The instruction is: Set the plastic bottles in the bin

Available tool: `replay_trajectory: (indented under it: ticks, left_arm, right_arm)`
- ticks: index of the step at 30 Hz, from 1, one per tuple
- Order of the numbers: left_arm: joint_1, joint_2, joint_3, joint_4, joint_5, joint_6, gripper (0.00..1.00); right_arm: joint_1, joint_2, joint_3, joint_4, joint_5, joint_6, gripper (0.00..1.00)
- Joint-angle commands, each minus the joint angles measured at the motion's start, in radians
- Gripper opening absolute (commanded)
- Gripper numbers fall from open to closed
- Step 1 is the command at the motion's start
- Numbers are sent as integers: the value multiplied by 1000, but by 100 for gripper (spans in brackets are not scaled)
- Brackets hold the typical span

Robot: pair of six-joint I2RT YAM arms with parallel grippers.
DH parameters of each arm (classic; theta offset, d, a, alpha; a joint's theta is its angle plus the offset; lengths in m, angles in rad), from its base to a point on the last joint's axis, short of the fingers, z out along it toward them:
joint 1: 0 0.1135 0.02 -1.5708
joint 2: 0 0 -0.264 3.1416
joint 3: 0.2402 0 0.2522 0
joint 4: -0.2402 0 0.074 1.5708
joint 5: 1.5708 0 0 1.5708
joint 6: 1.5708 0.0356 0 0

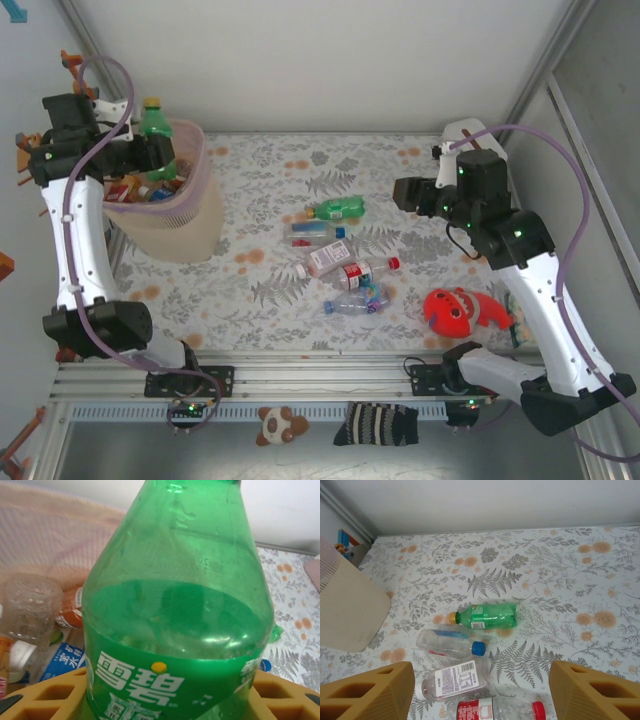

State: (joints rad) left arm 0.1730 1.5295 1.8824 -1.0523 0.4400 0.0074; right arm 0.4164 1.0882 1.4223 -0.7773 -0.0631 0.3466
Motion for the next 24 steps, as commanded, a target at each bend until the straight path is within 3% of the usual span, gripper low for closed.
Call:
replay_trajectory:
  ticks: [1,16,24]
  left_arm:
    - [5,35,-33,-43,51,26,46]
    - [5,221,-188,-38,33,101,48]
    - [5,306,-227,-33,-4,114,54]
  right_arm:
    - [-1,5,32,15,-9,-9,70]
    - [0,6,47,9,-18,-5,70]
    - [0,-2,41,8,-15,-4,70]
